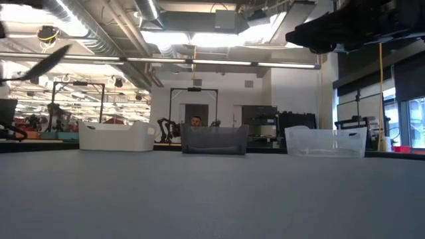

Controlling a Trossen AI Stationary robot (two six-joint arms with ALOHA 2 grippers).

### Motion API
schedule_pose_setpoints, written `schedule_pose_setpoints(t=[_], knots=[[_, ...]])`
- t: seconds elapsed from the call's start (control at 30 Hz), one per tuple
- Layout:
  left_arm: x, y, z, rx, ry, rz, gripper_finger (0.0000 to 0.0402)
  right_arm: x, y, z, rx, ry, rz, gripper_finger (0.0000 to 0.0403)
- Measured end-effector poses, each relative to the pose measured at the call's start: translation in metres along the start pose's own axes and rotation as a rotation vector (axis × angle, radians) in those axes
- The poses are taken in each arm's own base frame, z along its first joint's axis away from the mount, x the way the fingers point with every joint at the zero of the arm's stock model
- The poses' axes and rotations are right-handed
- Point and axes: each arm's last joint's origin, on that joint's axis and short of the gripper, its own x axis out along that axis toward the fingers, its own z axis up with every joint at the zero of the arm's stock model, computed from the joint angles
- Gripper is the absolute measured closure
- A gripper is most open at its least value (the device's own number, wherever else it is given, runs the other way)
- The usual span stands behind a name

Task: Sort silverware by color (type)
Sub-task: Put the black spoon into the white bin

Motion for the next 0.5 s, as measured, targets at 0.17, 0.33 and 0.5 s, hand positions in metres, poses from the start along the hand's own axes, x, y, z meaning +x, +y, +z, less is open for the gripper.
schedule_pose_setpoints(t=[0.17,0.33,0.5], knots=[[0.000,0.007,0.024,0.070,-0.121,0.013,0.0384,0.000,-0.002,0.001,-0.062,0.000,-0.065,0.0224],[0.001,0.019,0.051,0.134,-0.207,0.062,0.0384,0.000,-0.004,0.002,-0.151,0.004,-0.132,0.0224],[0.002,0.036,0.081,0.193,-0.255,0.137,0.0384,0.000,-0.011,0.009,-0.243,-0.025,-0.234,0.0224]])
